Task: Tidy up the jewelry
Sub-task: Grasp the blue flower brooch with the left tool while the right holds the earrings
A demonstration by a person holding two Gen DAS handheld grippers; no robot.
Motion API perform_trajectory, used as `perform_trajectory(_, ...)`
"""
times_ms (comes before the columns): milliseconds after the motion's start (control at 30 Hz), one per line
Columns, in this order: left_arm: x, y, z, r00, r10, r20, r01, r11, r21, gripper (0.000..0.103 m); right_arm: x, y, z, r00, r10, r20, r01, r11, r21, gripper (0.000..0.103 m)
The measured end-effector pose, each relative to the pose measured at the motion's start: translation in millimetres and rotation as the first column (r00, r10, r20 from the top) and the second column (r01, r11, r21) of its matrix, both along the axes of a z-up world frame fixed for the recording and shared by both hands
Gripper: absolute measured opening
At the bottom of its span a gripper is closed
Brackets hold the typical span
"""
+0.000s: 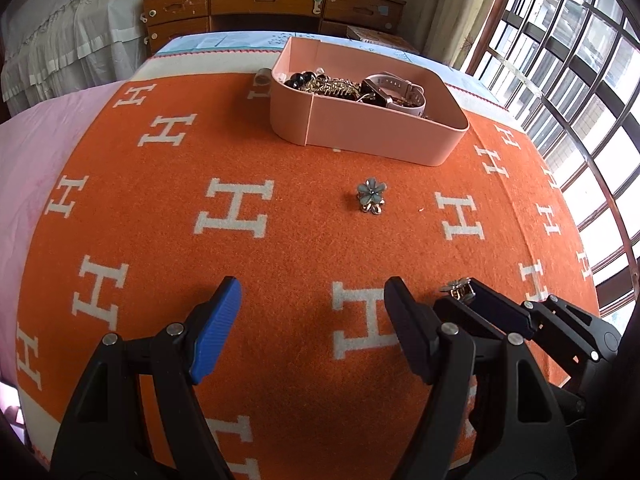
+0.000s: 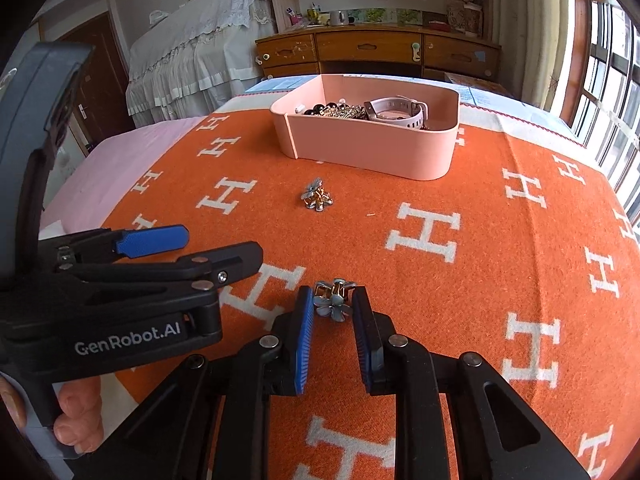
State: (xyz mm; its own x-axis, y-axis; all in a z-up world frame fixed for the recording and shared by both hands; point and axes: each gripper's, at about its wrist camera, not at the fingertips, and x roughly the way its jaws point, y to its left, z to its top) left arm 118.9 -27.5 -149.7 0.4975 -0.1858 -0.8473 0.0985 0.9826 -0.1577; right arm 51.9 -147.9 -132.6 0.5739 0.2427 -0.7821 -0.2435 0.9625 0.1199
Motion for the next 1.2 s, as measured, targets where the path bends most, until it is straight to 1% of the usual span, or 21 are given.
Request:
perform_trajectory(67,6.8,-1.7,-0.3,1.000,-0.001,-0.018,0.000,1.000,-0.011,0.071,0.0,-4.8,6.9,1.000,-0.001,0.011,0.001,0.999,0.044,0.019)
perform_trajectory(167,17.3,-2.7,4.2,1.000,0.005,-0.031,-0.006,0.999,-0.032,0.071,-0.3,-13.8,18.7,0.999,-0.025,0.038,0.022,0.997,0.080,0.019)
perform_trajectory(333,38.2,-11.0,12.2,1.000,0.005,-0.022,-0.005,1.000,-0.018,0.069,0.6,-39.2,34.4,0.990,-0.119,0.076,0.105,0.980,0.168,0.019)
perform_trajectory(367,42.6,-12.1,12.2,1.000,0.008,-0.027,-0.008,1.000,-0.016,0.067,0.1,-44.5,37.7,0.987,-0.137,0.083,0.119,0.975,0.188,0.019)
perform_trajectory(400,47.8,-13.6,11.5,0.999,0.010,-0.035,-0.010,1.000,-0.019,0.061,-0.1,-48.9,40.7,0.984,-0.155,0.092,0.134,0.970,0.202,0.019)
perform_trajectory(500,62.4,-18.9,7.1,0.998,0.015,-0.057,-0.016,1.000,-0.024,0.051,-1.4,-61.8,48.3,0.972,-0.208,0.112,0.180,0.959,0.217,0.019)
perform_trajectory(633,72.8,-28.6,-1.8,0.997,0.012,-0.076,-0.014,1.000,-0.018,0.046,2.9,-78.4,45.6,0.964,-0.256,0.072,0.231,0.941,0.249,0.019)
perform_trajectory(733,74.5,-38.0,-2.9,0.999,0.006,-0.051,-0.005,1.000,0.019,0.041,6.4,-82.7,39.5,0.963,-0.265,0.047,0.245,0.936,0.253,0.019)
perform_trajectory(800,74.8,-42.0,-3.3,0.999,0.001,-0.040,0.000,0.999,0.033,0.028,7.8,-82.1,36.5,0.963,-0.266,0.039,0.248,0.936,0.250,0.019)
perform_trajectory(833,74.9,-43.2,-3.6,0.999,0.002,-0.036,0.000,0.999,0.043,0.026,8.5,-81.5,35.4,0.963,-0.265,0.036,0.248,0.936,0.250,0.019)
perform_trajectory(867,73.7,-43.8,-3.7,1.000,0.001,-0.029,0.001,0.999,0.048,0.022,8.0,-80.1,34.9,0.964,-0.265,0.036,0.248,0.936,0.248,0.019)
perform_trajectory(900,73.5,-44.4,-3.9,1.000,-0.005,-0.024,0.006,0.999,0.050,0.015,8.0,-79.5,34.4,0.964,-0.264,0.036,0.247,0.937,0.246,0.019)
perform_trajectory(933,73.1,-44.8,-4.2,1.000,-0.011,-0.019,0.012,0.999,0.050,0.013,7.9,-79.0,34.1,0.964,-0.264,0.039,0.247,0.938,0.244,0.019)
perform_trajectory(1100,67.5,-40.9,-4.8,0.999,-0.032,0.002,0.032,0.999,0.041,0.012,7.3,-76.1,34.4,0.963,-0.264,0.045,0.247,0.939,0.239,0.019)
perform_trajectory(1200,65.5,-37.2,-5.1,1.000,-0.026,0.013,0.025,0.999,0.046,0.013,8.6,-74.5,33.4,0.965,-0.258,0.044,0.241,0.941,0.239,0.019)
